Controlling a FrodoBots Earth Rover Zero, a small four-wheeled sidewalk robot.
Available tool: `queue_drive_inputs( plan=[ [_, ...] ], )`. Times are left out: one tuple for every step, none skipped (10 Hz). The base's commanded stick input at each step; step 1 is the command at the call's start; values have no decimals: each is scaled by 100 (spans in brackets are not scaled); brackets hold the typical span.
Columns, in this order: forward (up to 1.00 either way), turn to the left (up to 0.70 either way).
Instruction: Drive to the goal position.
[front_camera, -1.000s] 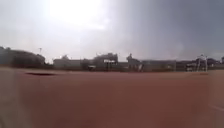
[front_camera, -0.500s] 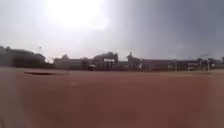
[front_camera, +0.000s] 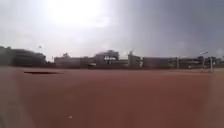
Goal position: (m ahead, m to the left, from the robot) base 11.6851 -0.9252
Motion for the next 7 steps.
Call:
queue_drive_inputs(
  plan=[
    [70,0],
    [70,0],
    [70,0],
    [70,0],
    [70,0],
    [70,0],
    [70,0]
  ],
)
